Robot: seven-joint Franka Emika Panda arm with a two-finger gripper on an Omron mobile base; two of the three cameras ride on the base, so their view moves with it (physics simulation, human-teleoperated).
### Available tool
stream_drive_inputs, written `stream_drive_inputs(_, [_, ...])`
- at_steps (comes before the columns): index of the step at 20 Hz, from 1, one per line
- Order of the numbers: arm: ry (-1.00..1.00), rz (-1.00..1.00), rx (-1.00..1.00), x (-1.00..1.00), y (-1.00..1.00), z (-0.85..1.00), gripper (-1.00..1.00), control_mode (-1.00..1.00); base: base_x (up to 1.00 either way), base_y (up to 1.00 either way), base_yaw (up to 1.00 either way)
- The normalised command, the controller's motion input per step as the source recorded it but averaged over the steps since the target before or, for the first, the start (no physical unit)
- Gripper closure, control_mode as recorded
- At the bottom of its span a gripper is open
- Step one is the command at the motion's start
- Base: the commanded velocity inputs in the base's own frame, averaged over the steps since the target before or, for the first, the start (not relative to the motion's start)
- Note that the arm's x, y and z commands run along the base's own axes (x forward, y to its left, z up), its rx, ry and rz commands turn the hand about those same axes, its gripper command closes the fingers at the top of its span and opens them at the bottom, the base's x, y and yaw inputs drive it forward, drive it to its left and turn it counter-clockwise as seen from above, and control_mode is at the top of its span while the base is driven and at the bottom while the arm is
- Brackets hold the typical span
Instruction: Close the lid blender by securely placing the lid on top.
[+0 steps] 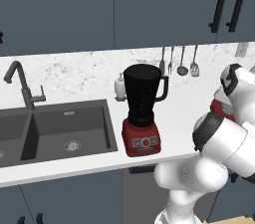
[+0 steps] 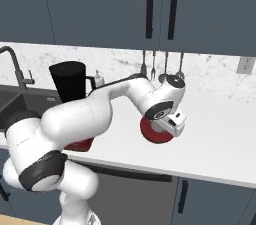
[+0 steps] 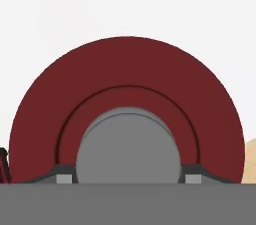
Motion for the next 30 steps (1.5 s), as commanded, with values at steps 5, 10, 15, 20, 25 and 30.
stream_drive_inputs(5, [-0.12,0.04,-0.05,-0.46,1.0,1.0,1.0,-1.0,0.0,0.0,0.0])
stream_drive_inputs(10, [-0.08,0.02,-0.03,-0.35,1.0,1.0,1.0,-1.0,0.0,0.0,0.0])
stream_drive_inputs(15, [-0.04,0.01,0.0,-0.18,0.87,1.0,1.0,-1.0,0.0,0.0,0.0])
stream_drive_inputs(20, [-0.03,0.01,0.0,-0.07,0.66,1.0,1.0,-1.0,0.0,0.0,0.0])
stream_drive_inputs(25, [0.0,0.02,0.0,-0.01,0.42,1.0,1.0,-1.0,0.0,0.0,0.0])
stream_drive_inputs(30, [0.0,0.08,0.0,0.14,0.39,0.95,1.0,-1.0,0.0,0.0,0.0])
